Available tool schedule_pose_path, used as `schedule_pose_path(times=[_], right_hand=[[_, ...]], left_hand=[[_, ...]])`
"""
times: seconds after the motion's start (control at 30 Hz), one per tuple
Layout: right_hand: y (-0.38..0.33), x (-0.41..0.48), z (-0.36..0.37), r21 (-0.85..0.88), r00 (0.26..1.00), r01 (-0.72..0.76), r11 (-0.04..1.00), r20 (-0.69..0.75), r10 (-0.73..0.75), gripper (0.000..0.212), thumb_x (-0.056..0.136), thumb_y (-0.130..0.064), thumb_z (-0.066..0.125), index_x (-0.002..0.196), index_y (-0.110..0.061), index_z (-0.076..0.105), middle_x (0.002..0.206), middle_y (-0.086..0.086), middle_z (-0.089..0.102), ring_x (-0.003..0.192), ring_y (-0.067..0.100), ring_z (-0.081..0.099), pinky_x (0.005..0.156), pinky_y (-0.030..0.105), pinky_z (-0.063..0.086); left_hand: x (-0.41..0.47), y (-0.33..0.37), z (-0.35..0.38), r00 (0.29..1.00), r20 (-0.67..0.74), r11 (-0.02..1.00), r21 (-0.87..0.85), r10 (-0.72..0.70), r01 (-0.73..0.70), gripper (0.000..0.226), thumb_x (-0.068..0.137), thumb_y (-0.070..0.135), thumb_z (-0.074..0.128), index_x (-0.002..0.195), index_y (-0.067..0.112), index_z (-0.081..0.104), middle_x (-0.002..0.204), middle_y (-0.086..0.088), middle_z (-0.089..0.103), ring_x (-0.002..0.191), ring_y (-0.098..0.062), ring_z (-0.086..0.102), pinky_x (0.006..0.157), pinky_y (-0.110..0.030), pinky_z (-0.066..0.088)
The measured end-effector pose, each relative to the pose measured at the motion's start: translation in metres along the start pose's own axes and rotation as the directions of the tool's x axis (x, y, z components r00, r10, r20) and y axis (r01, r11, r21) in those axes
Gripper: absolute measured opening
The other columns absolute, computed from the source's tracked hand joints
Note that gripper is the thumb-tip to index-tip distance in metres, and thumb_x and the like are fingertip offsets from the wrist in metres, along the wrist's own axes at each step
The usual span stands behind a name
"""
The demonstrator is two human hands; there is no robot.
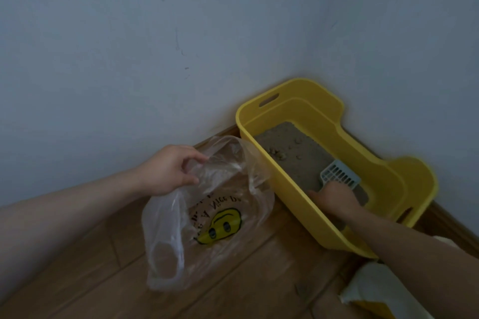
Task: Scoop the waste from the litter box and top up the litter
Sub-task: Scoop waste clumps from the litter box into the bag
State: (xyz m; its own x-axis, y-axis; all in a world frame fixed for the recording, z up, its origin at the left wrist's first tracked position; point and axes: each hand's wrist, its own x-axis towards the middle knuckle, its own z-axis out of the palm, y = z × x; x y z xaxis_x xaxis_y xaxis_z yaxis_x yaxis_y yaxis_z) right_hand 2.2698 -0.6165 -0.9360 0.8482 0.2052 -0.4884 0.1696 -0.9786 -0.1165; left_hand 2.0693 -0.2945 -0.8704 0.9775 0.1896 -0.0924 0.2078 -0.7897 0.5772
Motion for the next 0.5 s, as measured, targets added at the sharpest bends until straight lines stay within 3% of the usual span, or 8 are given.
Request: schedule_pose_path(times=[0.07, 0.17, 0.27, 0.33, 0.43, 0.5], right_hand=[[-0.001, 0.003, 0.002, 0.053, 0.999, -0.036, 0.998, 0.007, 0.035, 0.047, 0.093, -0.046, 0.062, 0.06, -0.014, 0.052, 0.053, 0.002, 0.049, 0.046, 0.013, 0.047, 0.042, 0.024, 0.033], [-0.003, 0.011, 0.006, 0.134, 0.996, -0.092, 0.987, 0.027, 0.09, 0.041, 0.092, -0.043, 0.066, 0.066, -0.013, 0.054, 0.06, 0.003, 0.054, 0.052, 0.013, 0.052, 0.043, 0.025, 0.036], [-0.002, 0.019, 0.009, 0.201, 0.989, -0.148, 0.968, 0.057, 0.139, 0.034, 0.092, -0.038, 0.067, 0.072, -0.013, 0.056, 0.064, 0.002, 0.058, 0.051, 0.011, 0.055, 0.04, 0.023, 0.037], [0.0, 0.024, 0.012, 0.209, 0.984, -0.174, 0.962, 0.069, 0.163, 0.029, 0.092, -0.033, 0.067, 0.076, -0.012, 0.056, 0.065, 0.003, 0.059, 0.05, 0.01, 0.056, 0.038, 0.022, 0.036], [0.002, 0.03, 0.015, 0.256, 0.977, -0.211, 0.944, 0.024, 0.212, 0.017, 0.091, -0.022, 0.064, 0.082, -0.009, 0.059, 0.072, 0.007, 0.062, 0.056, 0.016, 0.059, 0.042, 0.024, 0.04], [0.003, 0.031, 0.014, 0.296, 0.967, -0.222, 0.929, -0.057, 0.249, 0.012, 0.089, -0.018, 0.062, 0.088, -0.006, 0.061, 0.077, 0.01, 0.062, 0.061, 0.019, 0.057, 0.043, 0.025, 0.037]], left_hand=[[0.002, -0.003, 0.001, 1.0, -0.003, 1.0, -0.009, -0.017, 0.017, 0.052, 0.069, 0.023, 0.087, 0.117, 0.026, 0.068, 0.082, 0.001, 0.063, 0.068, -0.008, 0.054, 0.064, -0.025, 0.045], [0.004, -0.005, 0.001, 0.999, 0.001, 0.998, -0.06, -0.034, 0.034, 0.053, 0.067, 0.021, 0.088, 0.113, 0.035, 0.065, 0.082, -0.007, 0.063, 0.063, -0.008, 0.051, 0.059, -0.021, 0.041], [0.004, -0.005, -0.002, 0.998, -0.004, 0.99, -0.131, -0.06, 0.059, 0.055, 0.068, 0.012, 0.087, 0.108, 0.041, 0.062, 0.076, 0.006, 0.061, 0.06, -0.004, 0.048, 0.055, -0.017, 0.037], [0.004, -0.006, -0.003, 0.996, -0.006, 0.982, -0.17, -0.087, 0.084, 0.053, 0.069, 0.006, 0.085, 0.108, 0.035, 0.064, 0.075, 0.008, 0.06, 0.058, -0.003, 0.047, 0.053, -0.014, 0.034], [0.004, -0.01, -0.004, 0.994, 0.014, 0.961, -0.256, -0.109, 0.109, 0.053, 0.072, -0.004, 0.08, 0.113, 0.026, 0.068, 0.086, -0.019, 0.063, 0.062, -0.003, 0.049, 0.059, -0.016, 0.038], [0.003, -0.012, -0.004, 0.994, 0.028, 0.931, -0.349, -0.103, 0.107, 0.059, 0.073, -0.013, 0.076, 0.107, 0.035, 0.07, 0.081, -0.019, 0.063, 0.066, -0.01, 0.054, 0.064, -0.015, 0.042]])
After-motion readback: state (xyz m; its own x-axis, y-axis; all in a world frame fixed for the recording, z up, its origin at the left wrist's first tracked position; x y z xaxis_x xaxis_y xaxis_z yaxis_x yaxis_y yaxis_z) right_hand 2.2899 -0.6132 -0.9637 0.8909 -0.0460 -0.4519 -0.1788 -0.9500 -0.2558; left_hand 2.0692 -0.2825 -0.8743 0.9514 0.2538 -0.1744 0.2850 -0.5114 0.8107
